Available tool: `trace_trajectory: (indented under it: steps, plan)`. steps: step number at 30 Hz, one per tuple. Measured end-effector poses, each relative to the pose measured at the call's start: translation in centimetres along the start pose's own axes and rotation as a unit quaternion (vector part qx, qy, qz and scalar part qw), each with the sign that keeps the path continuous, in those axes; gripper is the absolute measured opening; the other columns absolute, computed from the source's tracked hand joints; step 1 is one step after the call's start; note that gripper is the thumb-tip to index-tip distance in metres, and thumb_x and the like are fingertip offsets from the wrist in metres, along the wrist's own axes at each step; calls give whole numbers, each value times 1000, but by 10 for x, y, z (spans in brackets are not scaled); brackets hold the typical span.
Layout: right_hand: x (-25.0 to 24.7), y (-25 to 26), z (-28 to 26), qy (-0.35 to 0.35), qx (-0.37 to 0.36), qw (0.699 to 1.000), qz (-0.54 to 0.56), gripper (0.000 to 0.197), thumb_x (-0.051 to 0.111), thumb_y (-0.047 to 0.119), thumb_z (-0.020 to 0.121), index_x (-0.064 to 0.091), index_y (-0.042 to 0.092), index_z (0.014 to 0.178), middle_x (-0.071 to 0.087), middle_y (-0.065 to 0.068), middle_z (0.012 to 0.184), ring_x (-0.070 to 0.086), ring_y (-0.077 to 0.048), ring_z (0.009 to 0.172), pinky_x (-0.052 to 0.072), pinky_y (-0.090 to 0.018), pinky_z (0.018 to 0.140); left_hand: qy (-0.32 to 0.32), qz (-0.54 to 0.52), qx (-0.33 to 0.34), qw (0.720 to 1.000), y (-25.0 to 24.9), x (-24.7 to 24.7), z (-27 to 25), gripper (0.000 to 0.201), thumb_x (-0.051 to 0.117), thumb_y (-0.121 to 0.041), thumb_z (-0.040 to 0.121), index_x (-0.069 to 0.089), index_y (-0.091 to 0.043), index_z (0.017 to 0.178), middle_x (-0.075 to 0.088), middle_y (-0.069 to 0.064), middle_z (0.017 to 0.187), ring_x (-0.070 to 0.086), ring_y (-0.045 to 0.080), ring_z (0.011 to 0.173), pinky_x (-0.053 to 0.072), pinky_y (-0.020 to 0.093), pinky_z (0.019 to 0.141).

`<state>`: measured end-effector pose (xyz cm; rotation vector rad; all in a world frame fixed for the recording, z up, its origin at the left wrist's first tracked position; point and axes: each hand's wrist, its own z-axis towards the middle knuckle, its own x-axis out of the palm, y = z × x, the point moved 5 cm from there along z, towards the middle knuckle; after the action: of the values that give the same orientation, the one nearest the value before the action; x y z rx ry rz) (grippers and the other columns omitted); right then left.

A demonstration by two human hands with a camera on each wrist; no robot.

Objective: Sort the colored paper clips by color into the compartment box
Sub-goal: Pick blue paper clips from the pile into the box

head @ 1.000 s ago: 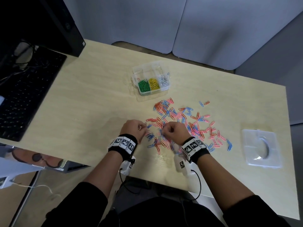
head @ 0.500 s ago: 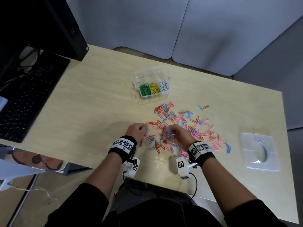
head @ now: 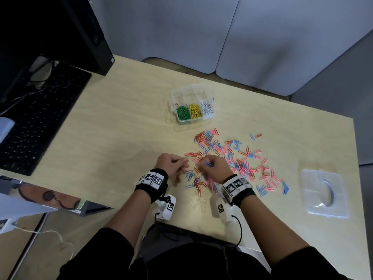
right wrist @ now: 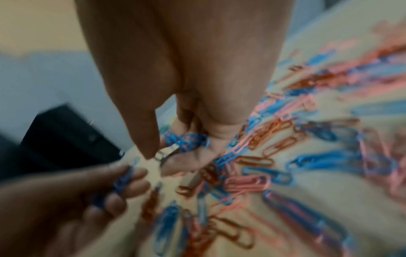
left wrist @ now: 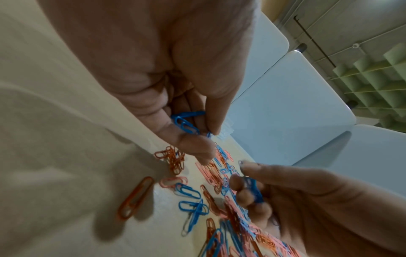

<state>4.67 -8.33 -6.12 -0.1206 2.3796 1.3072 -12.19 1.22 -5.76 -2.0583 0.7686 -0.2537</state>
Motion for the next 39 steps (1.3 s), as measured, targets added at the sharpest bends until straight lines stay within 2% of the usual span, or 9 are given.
trace_trajectory:
  steps: [4,7,10,14,22,27,33,36,39]
  plan:
    - [14,0,-4,109,70,947,293,14,64,-1,91,66,2,105,69,-16,85,64,-26,77,56,-42,82,5,-10,19,1000,-5,0,2,22,69,-16,90,74,5,86,71,11,66,67,23,59,54,21,58]
    - [22,7,-8,141,110,920,349,22,56,-4,94,66,0,114,67,-11,87,64,-15,73,55,-24,68,11,14,24,1000,-10,-2,4,20,63,-13,94,73,1,83,69,9,66,62,16,54,50,21,56]
    - [18,15,-6,111,23,990,85,23,73,19,88,70,10,109,60,6,68,53,0,54,42,-12,54,-10,21,-15,1000,-8,-8,11,30,44,-8,93,54,-10,64,60,7,60,47,17,51,37,26,52]
    - [27,19,1,44,-91,969,-226,28,84,33,74,70,20,95,47,10,66,45,-7,59,37,-24,58,-21,-12,-43,999,-4,-9,13,34,38,-19,95,37,-16,61,46,2,54,35,17,51,27,31,53]
    - [43,15,1,89,-172,932,-306,13,72,22,85,69,10,87,57,-5,88,57,-24,82,46,-33,70,-1,-37,17,999,-4,0,6,24,57,-20,98,75,-5,97,70,4,68,51,10,55,43,17,53]
    - [14,4,-6,70,-30,996,35,11,73,17,87,69,6,85,69,-5,72,61,-8,58,47,-15,57,-5,-97,-7,995,-7,3,6,19,57,6,90,74,-4,92,71,17,79,56,16,61,49,18,56]
    - [-6,-11,-16,42,89,878,469,22,42,-11,90,55,2,77,61,-13,68,55,-18,53,49,-28,58,-5,-35,-67,997,-8,4,-4,28,50,-1,85,71,1,67,65,10,58,50,17,48,39,22,46]
    - [-16,-12,-23,62,132,835,530,22,43,3,92,54,4,73,53,-10,66,47,-17,52,40,-28,59,21,105,-49,993,2,6,-8,17,75,-19,79,75,-16,62,67,1,65,56,14,53,45,21,51]
    - [-23,-19,-23,80,102,916,380,34,60,22,96,51,12,64,42,-8,61,36,-18,48,34,-29,57,46,238,-2,970,11,14,-11,19,92,-26,61,79,-18,71,68,-16,64,63,-4,63,51,12,65]
